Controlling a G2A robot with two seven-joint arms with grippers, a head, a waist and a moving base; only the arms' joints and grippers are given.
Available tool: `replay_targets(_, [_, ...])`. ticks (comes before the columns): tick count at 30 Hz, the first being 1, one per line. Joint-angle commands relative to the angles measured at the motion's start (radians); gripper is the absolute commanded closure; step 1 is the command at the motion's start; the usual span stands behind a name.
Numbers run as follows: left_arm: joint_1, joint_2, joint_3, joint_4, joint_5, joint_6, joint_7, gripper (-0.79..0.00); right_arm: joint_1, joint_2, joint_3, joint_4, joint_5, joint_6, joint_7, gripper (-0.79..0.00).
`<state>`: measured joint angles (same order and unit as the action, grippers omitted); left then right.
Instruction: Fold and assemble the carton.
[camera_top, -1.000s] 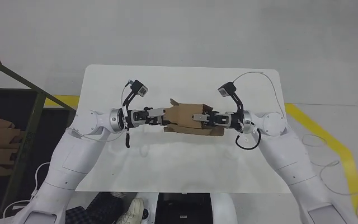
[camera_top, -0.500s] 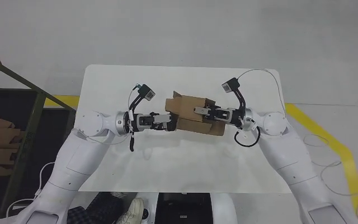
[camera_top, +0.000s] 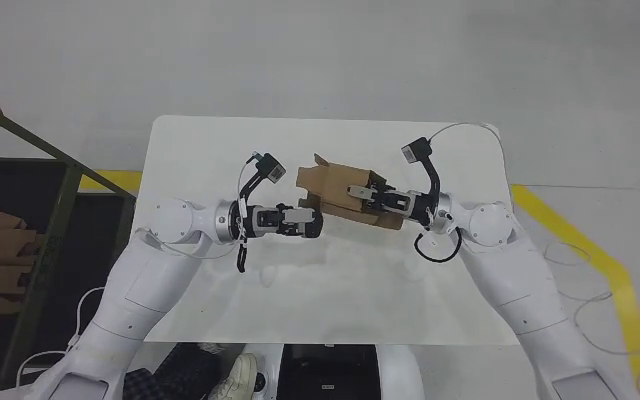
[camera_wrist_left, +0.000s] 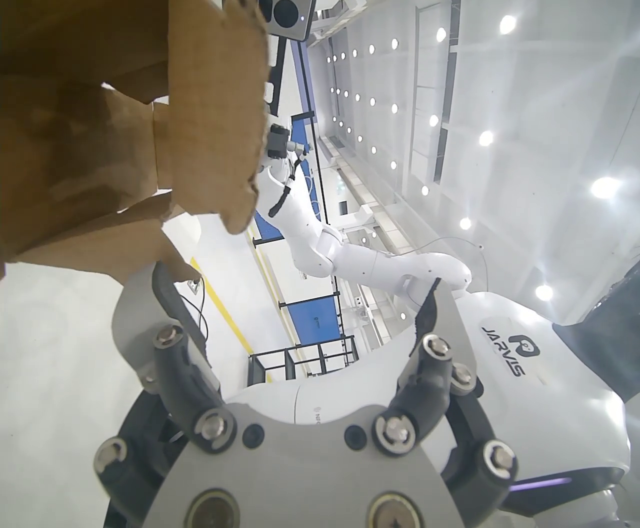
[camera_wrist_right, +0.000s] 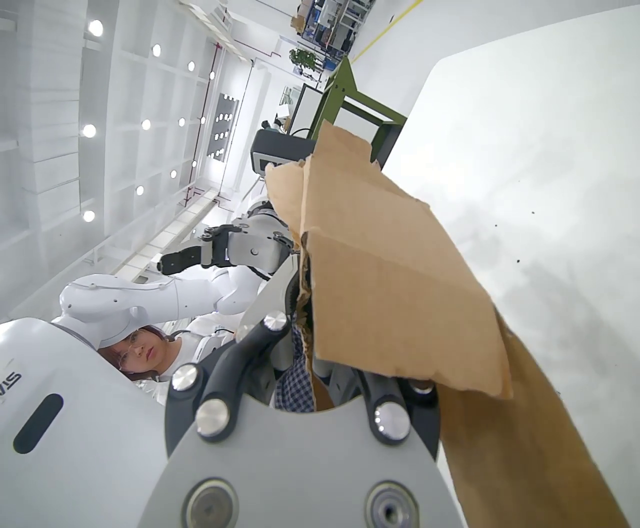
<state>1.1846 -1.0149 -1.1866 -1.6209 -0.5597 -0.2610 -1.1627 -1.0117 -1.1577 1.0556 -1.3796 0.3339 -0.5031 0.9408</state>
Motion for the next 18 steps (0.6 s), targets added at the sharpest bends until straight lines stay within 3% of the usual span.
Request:
replay_targets(1, [-0.005, -0.002, 0.007, 0.005, 0.001, -0.002, 0.002, -0.785, -0.007, 0.0, -0.002, -0.012, 0.002, 0.001, -0.004, 0.0])
replay_targets(18, [-0.023, -0.007, 0.005, 0.02, -0.012, -0.01, 0.007, -0.785, -0.03, -0.009, -0.035, -0.047, 0.008, 0.021, -0.022, 0.0])
